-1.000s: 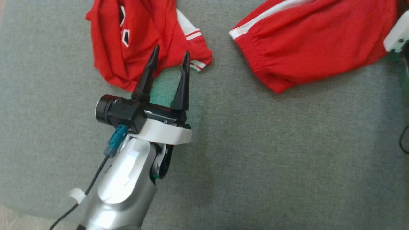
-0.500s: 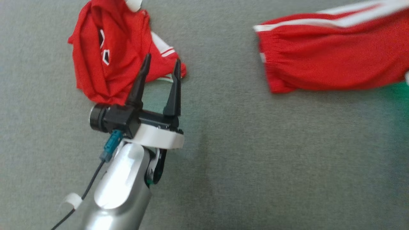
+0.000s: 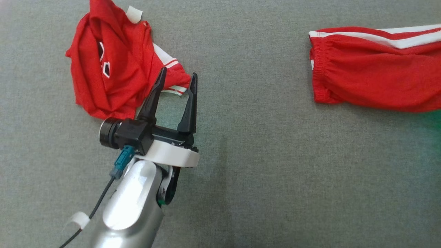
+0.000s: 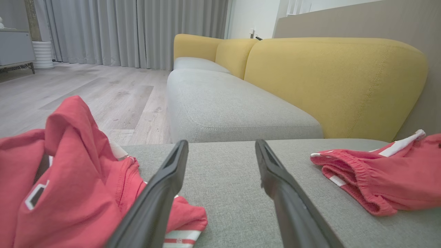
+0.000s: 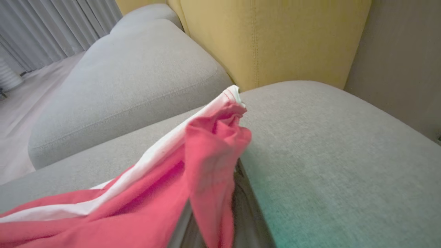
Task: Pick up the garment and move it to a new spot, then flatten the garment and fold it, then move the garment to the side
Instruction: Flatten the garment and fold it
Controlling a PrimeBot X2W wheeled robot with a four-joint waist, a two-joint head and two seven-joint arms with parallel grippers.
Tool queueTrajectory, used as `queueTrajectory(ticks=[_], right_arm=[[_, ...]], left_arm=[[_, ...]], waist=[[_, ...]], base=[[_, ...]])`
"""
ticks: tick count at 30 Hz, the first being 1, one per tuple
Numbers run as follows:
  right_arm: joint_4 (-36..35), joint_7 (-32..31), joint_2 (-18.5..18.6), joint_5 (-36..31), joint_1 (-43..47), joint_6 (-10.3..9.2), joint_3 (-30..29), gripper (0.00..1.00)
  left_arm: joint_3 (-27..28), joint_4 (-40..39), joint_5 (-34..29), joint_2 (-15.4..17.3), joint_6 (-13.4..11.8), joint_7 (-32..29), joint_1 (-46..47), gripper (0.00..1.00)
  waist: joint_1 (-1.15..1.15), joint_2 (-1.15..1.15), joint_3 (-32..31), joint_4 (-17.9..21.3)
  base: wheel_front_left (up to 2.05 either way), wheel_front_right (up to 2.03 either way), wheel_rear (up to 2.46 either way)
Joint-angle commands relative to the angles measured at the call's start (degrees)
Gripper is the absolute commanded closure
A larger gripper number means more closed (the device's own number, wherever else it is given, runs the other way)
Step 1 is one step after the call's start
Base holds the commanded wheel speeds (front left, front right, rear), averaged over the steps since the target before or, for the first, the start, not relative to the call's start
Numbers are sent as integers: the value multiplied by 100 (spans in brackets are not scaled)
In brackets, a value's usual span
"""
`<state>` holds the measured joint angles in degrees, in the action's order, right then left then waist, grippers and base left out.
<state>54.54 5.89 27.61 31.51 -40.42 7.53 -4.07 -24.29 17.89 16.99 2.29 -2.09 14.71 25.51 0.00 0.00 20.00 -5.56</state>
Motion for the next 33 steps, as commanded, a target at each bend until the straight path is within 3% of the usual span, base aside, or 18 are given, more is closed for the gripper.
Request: queueTrajectory(ticks=[1, 19, 26, 33], right_arm=[[-301, 114, 26, 109, 23, -4, 143, 100], [-1869, 68, -899, 1016, 180, -4, 1603, 100], [-1789, 1, -1113, 997, 241, -4, 2220, 100], [-1253, -8, -1257, 754, 193, -4, 2997, 100]], left_arm=[[180, -132, -79, 59, 8, 29, 26, 0], [318, -10, -70, 59, 31, 29, -272, 0], [344, -11, -50, 59, 35, 29, -358, 0], [336, -13, -39, 59, 24, 29, -381, 0]], waist=[[0, 0, -38, -7], [0, 0, -686, -213], [0, 0, -746, -316], [0, 0, -721, -355]], base=[[0, 0, 0], [0, 0, 0], [0, 0, 0], [0, 0, 0]])
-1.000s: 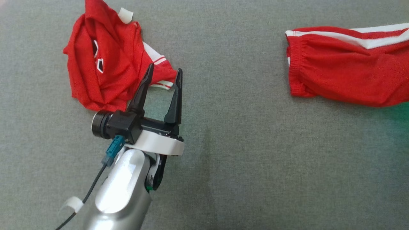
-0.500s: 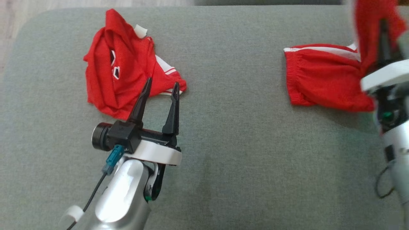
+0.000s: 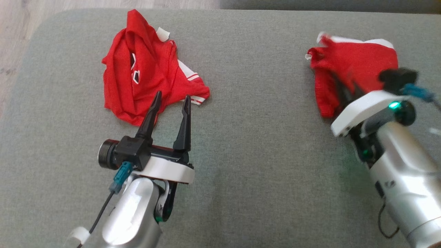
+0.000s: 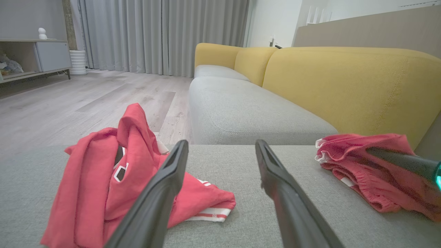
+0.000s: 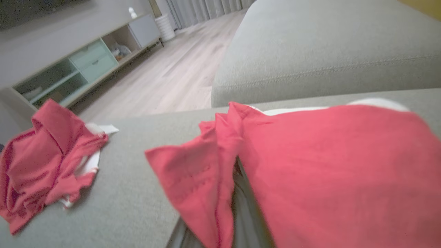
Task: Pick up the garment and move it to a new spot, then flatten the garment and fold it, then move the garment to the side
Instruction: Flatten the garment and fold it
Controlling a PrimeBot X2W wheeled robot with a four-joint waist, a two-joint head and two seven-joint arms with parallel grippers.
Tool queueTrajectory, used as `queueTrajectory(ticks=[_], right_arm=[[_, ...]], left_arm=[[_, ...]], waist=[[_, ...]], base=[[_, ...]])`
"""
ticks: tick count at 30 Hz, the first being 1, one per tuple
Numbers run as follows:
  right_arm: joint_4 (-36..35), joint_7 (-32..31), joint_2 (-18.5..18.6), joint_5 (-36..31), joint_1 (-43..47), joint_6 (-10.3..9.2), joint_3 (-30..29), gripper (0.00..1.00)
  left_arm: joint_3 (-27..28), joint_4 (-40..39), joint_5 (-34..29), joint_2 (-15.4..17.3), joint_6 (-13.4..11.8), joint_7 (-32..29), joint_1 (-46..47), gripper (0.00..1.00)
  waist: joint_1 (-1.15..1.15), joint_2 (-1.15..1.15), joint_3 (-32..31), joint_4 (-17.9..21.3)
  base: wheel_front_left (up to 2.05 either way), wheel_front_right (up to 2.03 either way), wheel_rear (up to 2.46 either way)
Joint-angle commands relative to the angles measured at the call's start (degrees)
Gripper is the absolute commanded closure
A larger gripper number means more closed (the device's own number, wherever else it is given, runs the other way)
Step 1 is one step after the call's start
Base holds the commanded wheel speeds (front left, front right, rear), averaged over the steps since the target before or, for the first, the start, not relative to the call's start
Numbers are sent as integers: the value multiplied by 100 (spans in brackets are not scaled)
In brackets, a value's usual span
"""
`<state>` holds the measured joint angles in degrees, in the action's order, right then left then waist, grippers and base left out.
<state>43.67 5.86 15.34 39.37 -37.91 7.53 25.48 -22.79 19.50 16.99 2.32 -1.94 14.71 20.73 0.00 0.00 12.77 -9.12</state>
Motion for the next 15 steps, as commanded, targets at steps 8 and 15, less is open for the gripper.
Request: queueTrajectory(ticks=[8, 15], right_arm=[[686, 289, -165, -722, -172, -4, 980, 0], [963, 878, -518, -1105, -272, -4, 697, 0]], left_arm=[[221, -139, -44, 55, -1, 29, 109, 0], [375, -171, -102, 55, 39, 29, 66, 0]], waist=[[0, 0, -10, 141], [0, 0, -209, 543]], base=[[0, 0, 0], [0, 0, 0]])
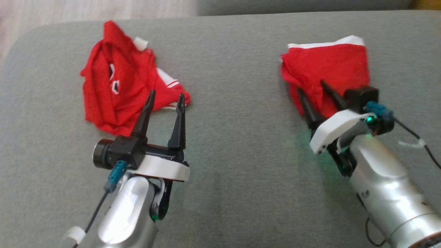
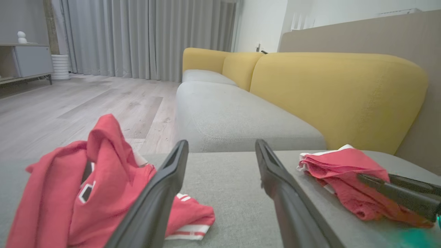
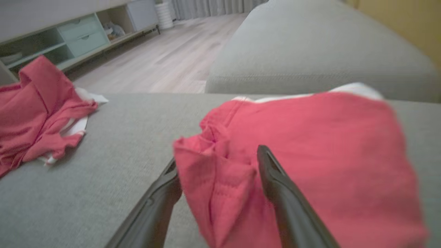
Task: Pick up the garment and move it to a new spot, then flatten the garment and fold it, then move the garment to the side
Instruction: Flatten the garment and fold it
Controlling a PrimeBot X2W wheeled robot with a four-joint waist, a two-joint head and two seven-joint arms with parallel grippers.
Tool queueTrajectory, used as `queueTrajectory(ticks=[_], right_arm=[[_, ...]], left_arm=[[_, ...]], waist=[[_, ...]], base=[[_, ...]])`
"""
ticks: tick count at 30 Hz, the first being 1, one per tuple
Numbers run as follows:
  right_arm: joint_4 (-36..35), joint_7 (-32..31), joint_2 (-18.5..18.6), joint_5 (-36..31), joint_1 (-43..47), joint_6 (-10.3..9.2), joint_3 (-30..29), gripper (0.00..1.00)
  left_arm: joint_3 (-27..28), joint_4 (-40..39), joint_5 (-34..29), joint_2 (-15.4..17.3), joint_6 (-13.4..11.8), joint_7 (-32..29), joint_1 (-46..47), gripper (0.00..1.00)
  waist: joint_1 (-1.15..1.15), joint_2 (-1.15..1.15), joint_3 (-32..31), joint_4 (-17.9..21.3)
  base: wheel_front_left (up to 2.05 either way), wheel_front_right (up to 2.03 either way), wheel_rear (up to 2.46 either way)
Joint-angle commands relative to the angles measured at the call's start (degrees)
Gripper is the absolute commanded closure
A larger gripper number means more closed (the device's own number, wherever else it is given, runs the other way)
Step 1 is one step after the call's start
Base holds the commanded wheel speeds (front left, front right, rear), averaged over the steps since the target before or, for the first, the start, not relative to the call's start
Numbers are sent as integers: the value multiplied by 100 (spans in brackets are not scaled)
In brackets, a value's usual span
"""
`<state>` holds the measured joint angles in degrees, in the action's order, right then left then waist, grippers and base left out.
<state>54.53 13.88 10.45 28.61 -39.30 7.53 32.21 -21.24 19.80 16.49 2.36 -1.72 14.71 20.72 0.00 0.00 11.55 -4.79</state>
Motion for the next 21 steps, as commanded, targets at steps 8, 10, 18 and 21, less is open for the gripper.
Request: queueTrajectory(ticks=[8, 10, 18, 21], right_arm=[[-2082, 110, -238, -1562, 996, -4, -2337, 0], [-2524, 110, -395, -1880, 1372, -4, -2766, 0], [-3494, 111, -716, -2500, 2410, -4, -3253, 0], [-3631, 111, -747, -2541, 2610, -4, -3292, 0]], left_arm=[[400, -439, -55, 52, 34, 29, -114, 0], [426, -482, -56, 52, 19, 29, -178, 0], [501, -551, -79, 52, -18, 29, -466, 0], [524, -551, -75, 52, -19, 29, -551, 0]], waist=[[0, 0, -436, 678], [0, 0, -490, 760], [0, 0, -553, 900], [0, 0, -512, 910]], base=[[0, 0, 0], [0, 0, 0], [0, 0, 0], [0, 0, 0]])
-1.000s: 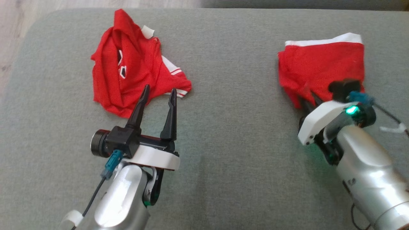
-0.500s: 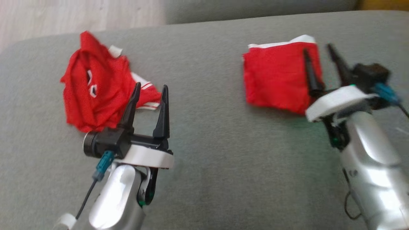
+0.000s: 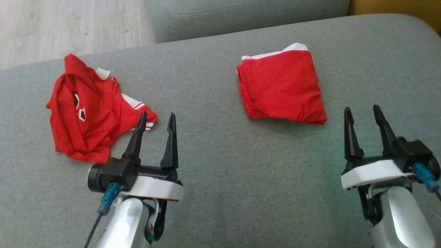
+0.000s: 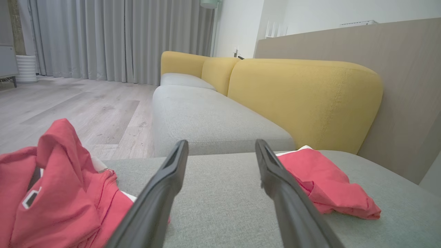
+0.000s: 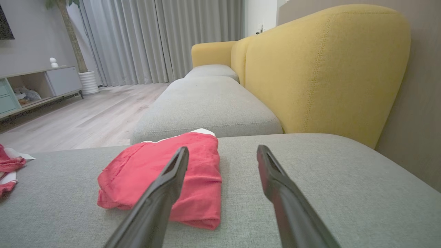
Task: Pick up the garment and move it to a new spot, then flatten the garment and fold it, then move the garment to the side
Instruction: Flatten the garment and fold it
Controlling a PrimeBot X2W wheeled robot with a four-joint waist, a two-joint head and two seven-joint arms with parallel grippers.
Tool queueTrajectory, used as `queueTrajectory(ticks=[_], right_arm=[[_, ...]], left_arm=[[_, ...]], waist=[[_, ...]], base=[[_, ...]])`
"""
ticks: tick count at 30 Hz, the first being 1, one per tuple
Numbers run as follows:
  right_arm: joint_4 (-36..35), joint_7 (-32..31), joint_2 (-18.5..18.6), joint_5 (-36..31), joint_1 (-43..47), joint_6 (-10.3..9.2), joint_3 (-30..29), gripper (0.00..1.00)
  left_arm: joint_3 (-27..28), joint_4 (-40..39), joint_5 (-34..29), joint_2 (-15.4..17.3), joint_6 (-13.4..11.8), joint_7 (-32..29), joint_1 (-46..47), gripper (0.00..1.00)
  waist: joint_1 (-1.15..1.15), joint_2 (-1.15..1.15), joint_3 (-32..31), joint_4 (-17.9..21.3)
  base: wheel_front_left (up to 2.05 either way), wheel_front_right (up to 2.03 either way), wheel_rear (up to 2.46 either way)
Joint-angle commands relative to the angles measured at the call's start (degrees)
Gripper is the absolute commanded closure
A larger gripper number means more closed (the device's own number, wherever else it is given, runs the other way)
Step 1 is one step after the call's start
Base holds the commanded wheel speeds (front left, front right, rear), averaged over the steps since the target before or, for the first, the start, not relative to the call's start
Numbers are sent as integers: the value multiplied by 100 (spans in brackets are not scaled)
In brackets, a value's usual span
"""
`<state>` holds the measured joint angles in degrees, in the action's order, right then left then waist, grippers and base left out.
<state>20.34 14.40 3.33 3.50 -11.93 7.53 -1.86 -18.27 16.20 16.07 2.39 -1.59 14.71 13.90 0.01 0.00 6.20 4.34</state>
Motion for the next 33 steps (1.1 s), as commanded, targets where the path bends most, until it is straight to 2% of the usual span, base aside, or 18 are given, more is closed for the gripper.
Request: queueTrajectory(ticks=[1, 7, 8, 9, 17, 23, 27, 30, 33], right_arm=[[-244, 59, -39, -21, -105, -4, 104, 0], [-283, 60, -44, 171, -311, -4, 76, 2], [-268, 60, -44, 183, -402, -4, 55, 84], [-250, 60, -44, 158, -506, -4, 47, 100], [395, -231, 57, -223, -1626, -4, -232, 100], [1371, -314, 274, -457, -2444, -4, -416, 100], [2302, -491, 385, -619, -2851, -4, -461, 100], [2784, -349, 468, -788, -3095, -4, -434, 100], [2901, -102, 331, -871, -3343, -4, -425, 100]], left_arm=[[225, -197, -33, 49, -30, 29, 127, 0], [154, -221, -75, 49, -2, 29, 298, 0], [134, -229, -85, 49, -2, 29, 352, 0], [110, -239, -92, 49, -2, 29, 408, 0], [-122, -302, -46, 49, -48, 29, 827, 0], [-307, -326, 42, 49, -133, 29, 1031, 0], [-356, -318, 59, 49, -162, 29, 1108, 0], [-395, -309, 78, 49, -173, 29, 1139, 0], [-383, -285, 101, 49, -191, 29, 1146, 0]], waist=[[-1, 0, 56, -13], [-1, 0, 380, -178], [-1, 0, 466, -225], [-1, 0, 558, -275], [-1, 0, 1239, -728], [-1, 0, 1574, -1027], [-1, 0, 1689, -1129], [-1, 0, 1700, -1173], [-1, 0, 1650, -1183]], base=[[0, 0, 0], [0, 0, 0], [0, 0, 0], [0, 0, 0], [0, 0, 0], [0, 0, 0], [0, 0, 0], [0, 0, 0], [0, 0, 0]])
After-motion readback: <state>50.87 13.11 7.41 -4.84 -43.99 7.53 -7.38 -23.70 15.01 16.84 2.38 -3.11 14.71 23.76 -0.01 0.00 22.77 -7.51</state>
